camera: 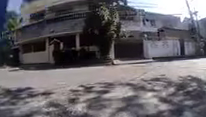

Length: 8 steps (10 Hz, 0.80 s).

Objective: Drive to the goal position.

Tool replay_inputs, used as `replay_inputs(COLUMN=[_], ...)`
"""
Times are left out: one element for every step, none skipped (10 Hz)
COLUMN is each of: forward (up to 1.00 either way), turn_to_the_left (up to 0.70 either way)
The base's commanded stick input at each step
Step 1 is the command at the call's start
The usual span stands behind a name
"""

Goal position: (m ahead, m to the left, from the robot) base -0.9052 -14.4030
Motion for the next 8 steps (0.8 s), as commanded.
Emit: replay_inputs(forward=[0.00, 0.00, 0.00, 0.00, 0.00, 0.00, 0.00, 0.00], turn_to_the_left=[0.70, 0.70, 0.70, 0.70, 0.70, 0.70, 0.70, 0.70])
